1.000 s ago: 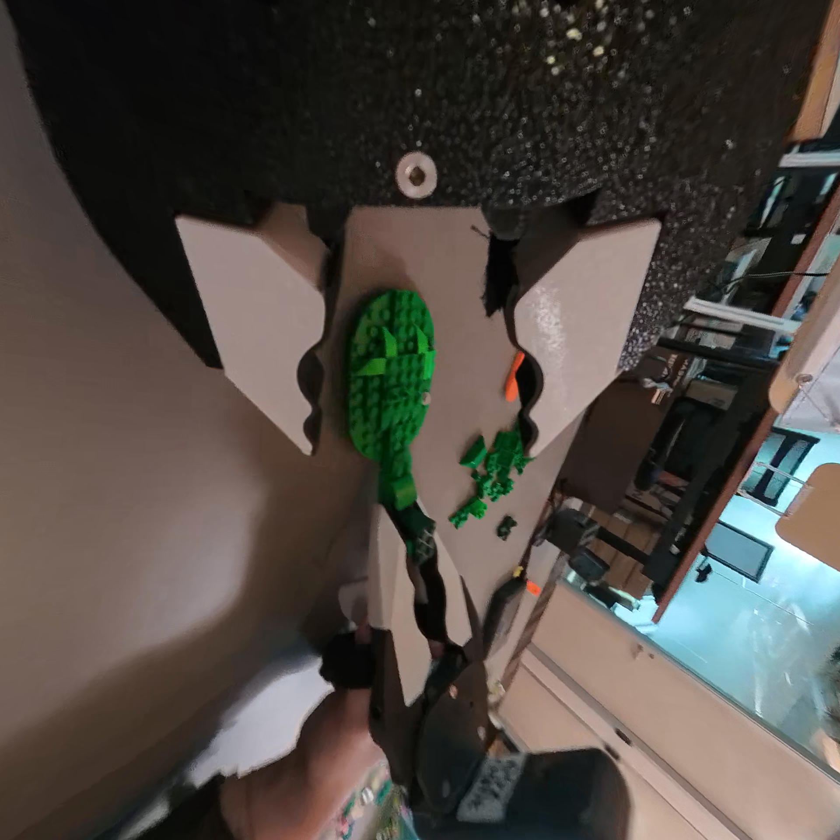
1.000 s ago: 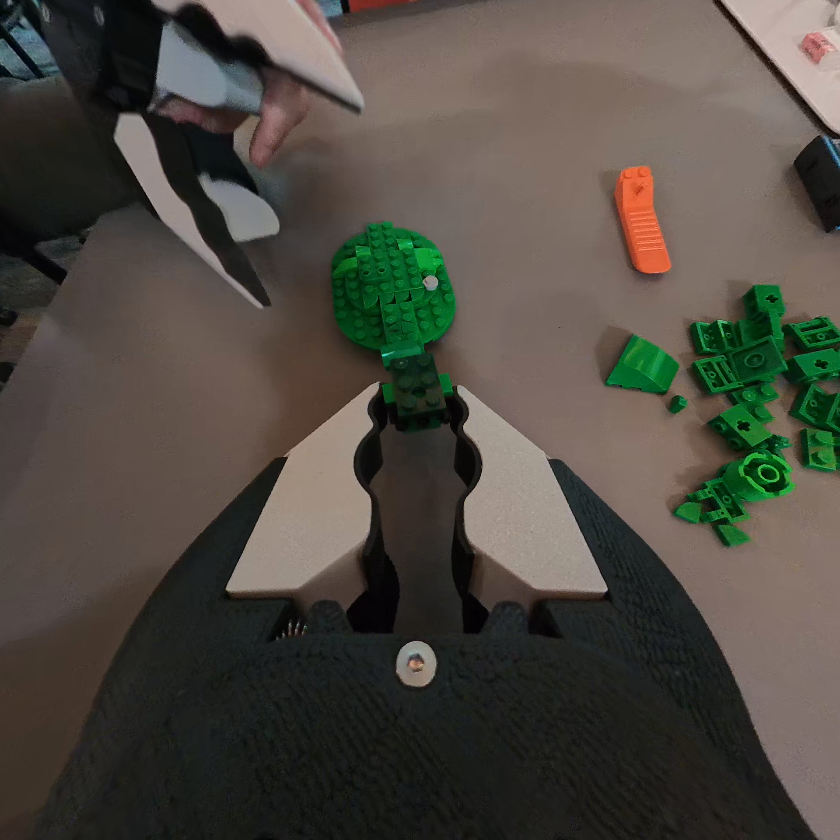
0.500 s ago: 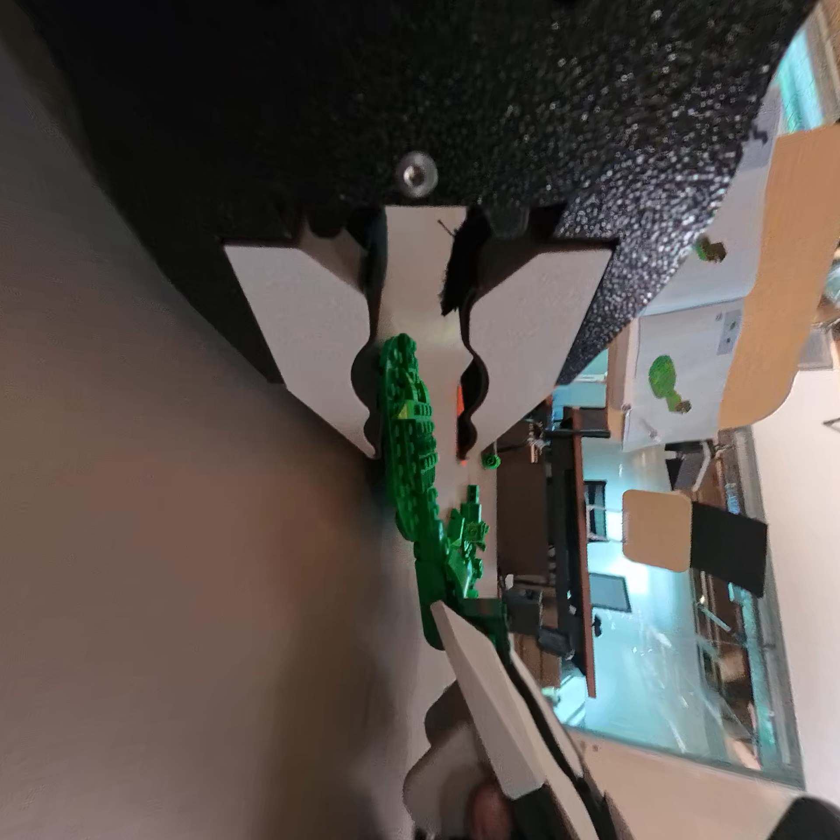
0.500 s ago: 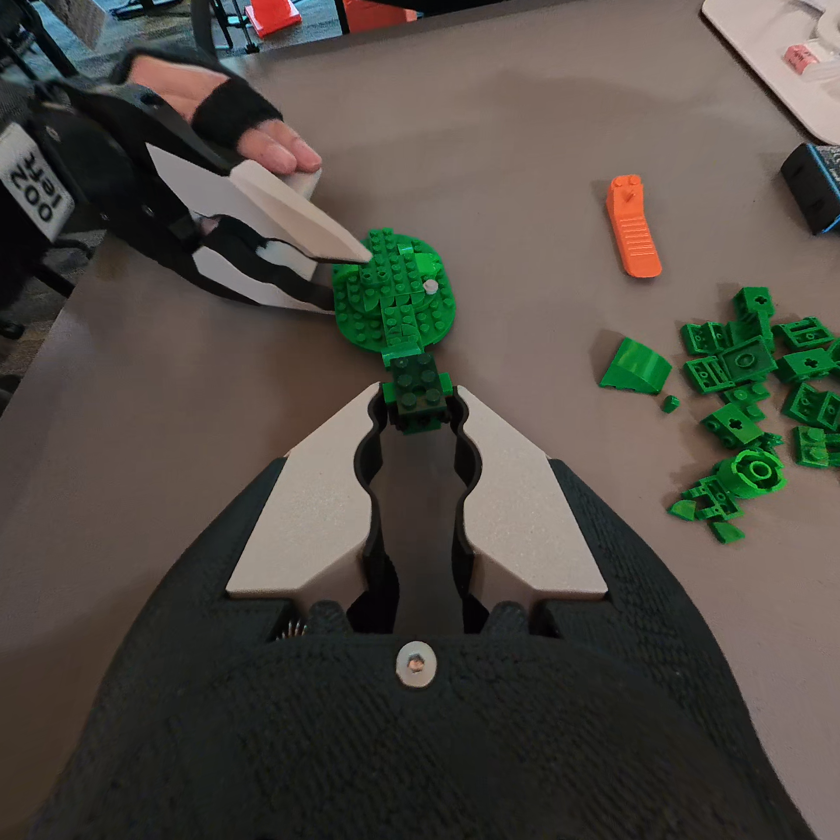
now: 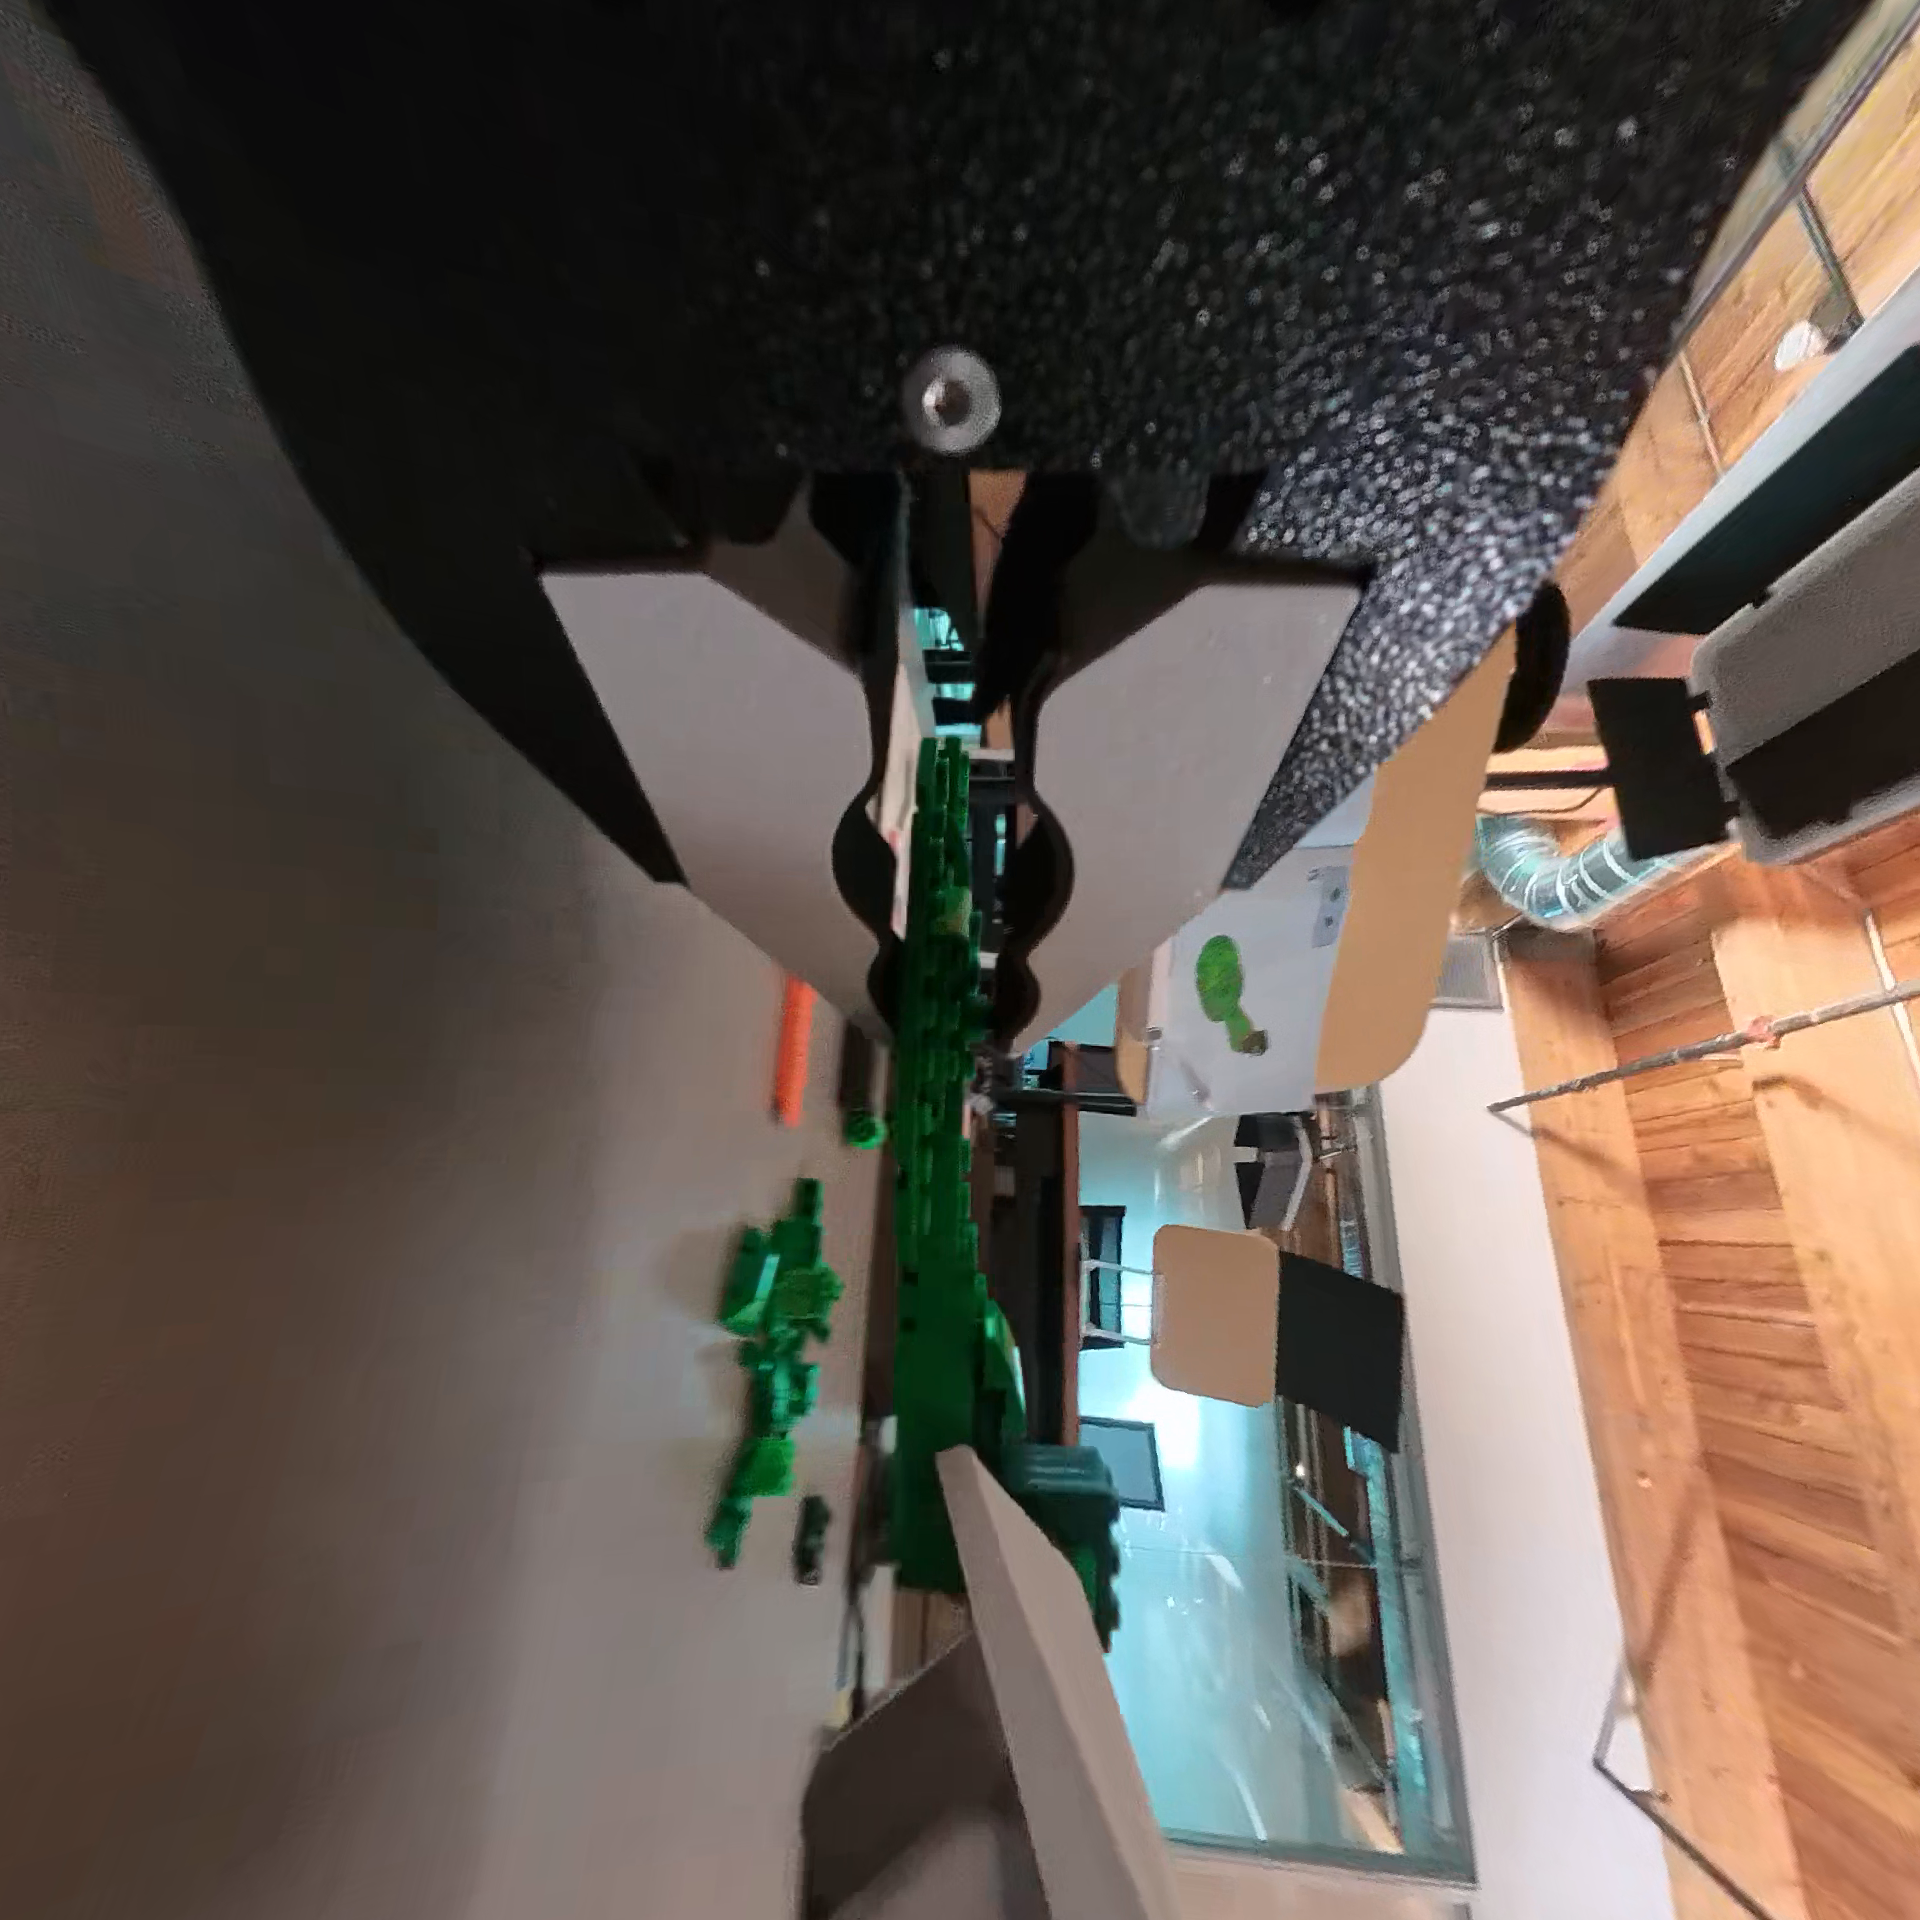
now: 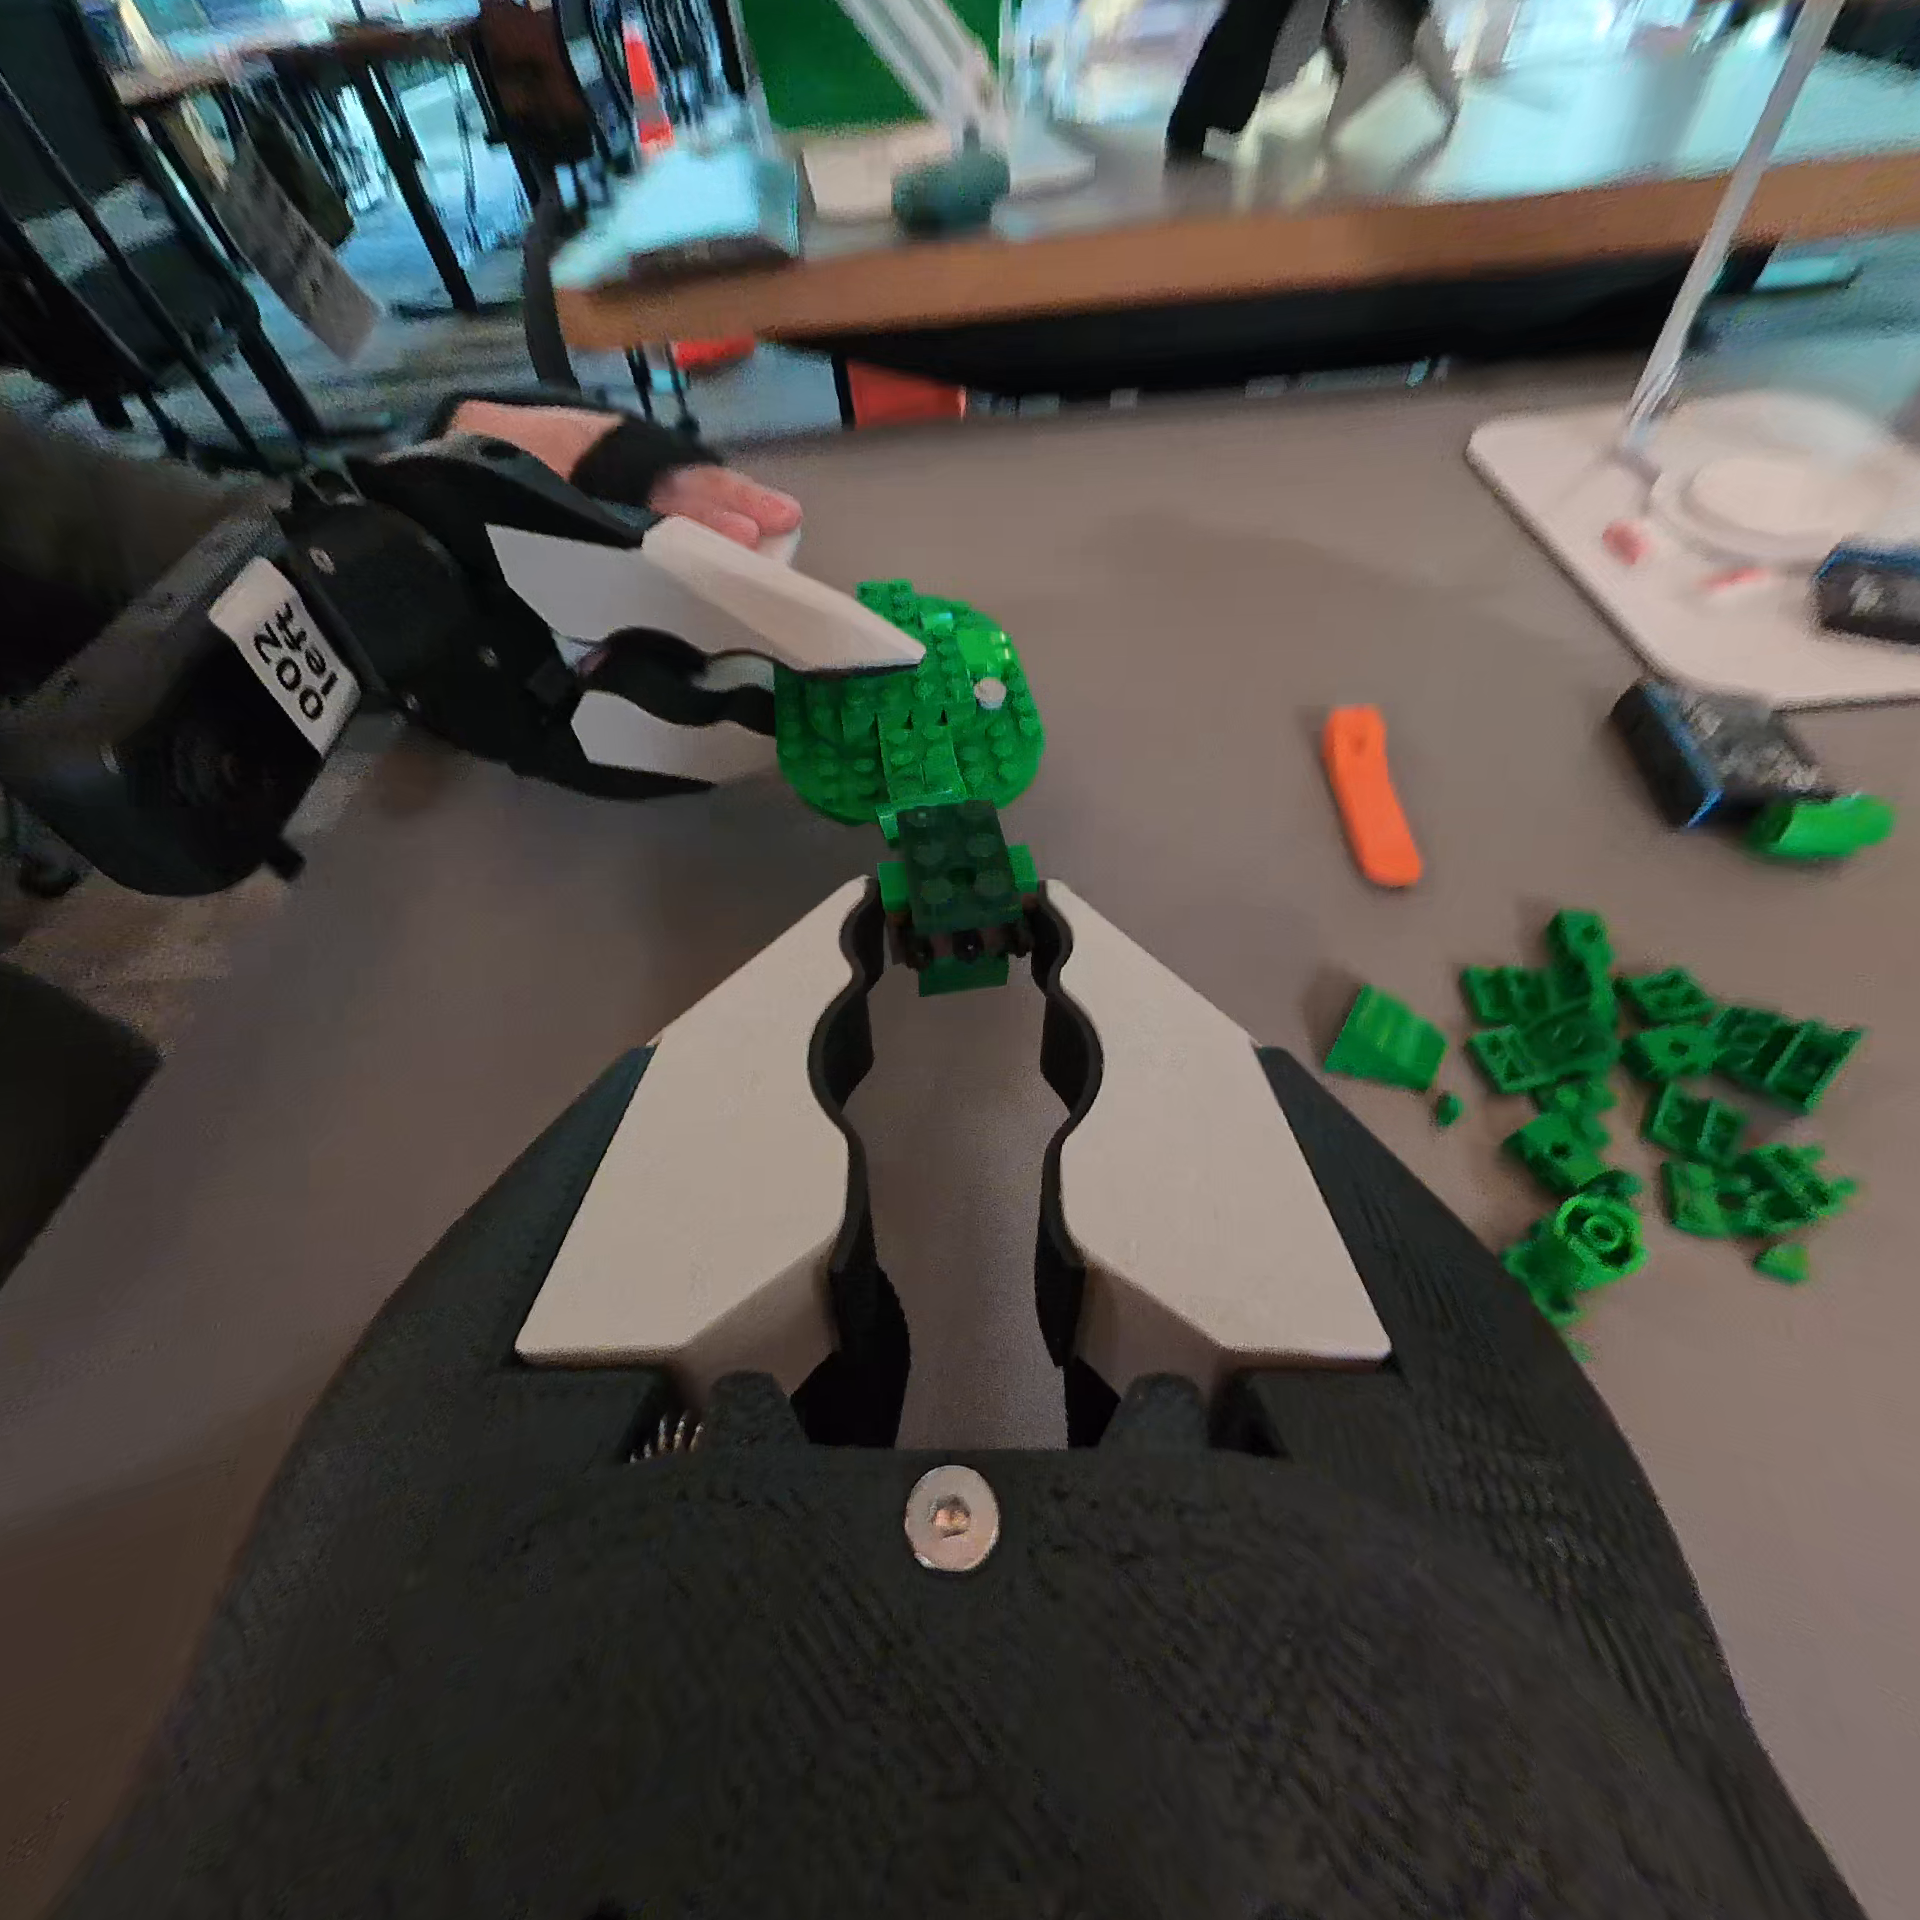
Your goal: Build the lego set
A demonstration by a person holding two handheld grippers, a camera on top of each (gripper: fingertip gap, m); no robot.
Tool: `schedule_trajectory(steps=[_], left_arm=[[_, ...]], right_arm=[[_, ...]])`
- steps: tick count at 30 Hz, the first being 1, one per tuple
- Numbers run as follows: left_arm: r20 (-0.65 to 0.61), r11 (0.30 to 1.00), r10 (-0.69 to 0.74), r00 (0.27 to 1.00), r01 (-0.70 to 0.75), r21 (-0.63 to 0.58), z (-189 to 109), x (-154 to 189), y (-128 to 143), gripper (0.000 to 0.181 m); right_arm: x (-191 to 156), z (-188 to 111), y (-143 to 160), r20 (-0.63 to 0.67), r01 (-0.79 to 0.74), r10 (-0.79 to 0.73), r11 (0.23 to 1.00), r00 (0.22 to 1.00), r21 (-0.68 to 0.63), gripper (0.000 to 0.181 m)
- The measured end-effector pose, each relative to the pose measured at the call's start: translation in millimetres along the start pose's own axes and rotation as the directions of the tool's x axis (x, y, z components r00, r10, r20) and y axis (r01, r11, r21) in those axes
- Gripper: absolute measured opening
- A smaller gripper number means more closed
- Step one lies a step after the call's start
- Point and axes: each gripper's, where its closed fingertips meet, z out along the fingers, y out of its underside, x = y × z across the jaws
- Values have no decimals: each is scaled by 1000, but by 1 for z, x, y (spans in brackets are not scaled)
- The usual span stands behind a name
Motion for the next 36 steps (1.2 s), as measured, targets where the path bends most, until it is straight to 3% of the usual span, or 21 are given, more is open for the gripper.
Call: schedule_trajectory(steps=[8, 13, 17, 21, 27, 29, 32, 36], left_arm=[[149, 995, -87, 985, 93, -35, 0, -112, 1, 13], [192, 989, -150, 970, 146, 35, 3, -180, -14, 13], [188, 984, -173, 967, 161, 76, 0, -220, -30, 13], [160, 983, -167, 973, 152, 102, -3, -242, -46, 13], [147, 983, -153, 977, 134, 129, -2, -255, -65, 13], [156, 984, -140, 978, 121, 128, -2, -257, -69, 13], [159, 986, -131, 979, 111, 127, -2, -258, -73, 13], [136, 985, -131, 982, 113, 132, -2, -256, -78, 13]], right_arm=[[-2, -40, -99, -121, 110, -69, 924, 990, 368, 49], [-1, -64, -179, -121, 82, 0, 731, 993, 678, 49], [-15, -84, -216, -87, 87, -28, 561, 996, 823, 41], [-30, -88, -235, -15, 57, -86, 501, 996, 864, 51], [-40, -95, -243, -32, 76, -109, 429, 994, 900, 80], [-38, -106, -243, -78, 107, -96, 366, 992, 924, 73], [-35, -126, -241, -115, 129, -68, 282, 991, 951, 46], [-38, -135, -240, -88, 110, -92, 263, 992, 959, 25]])
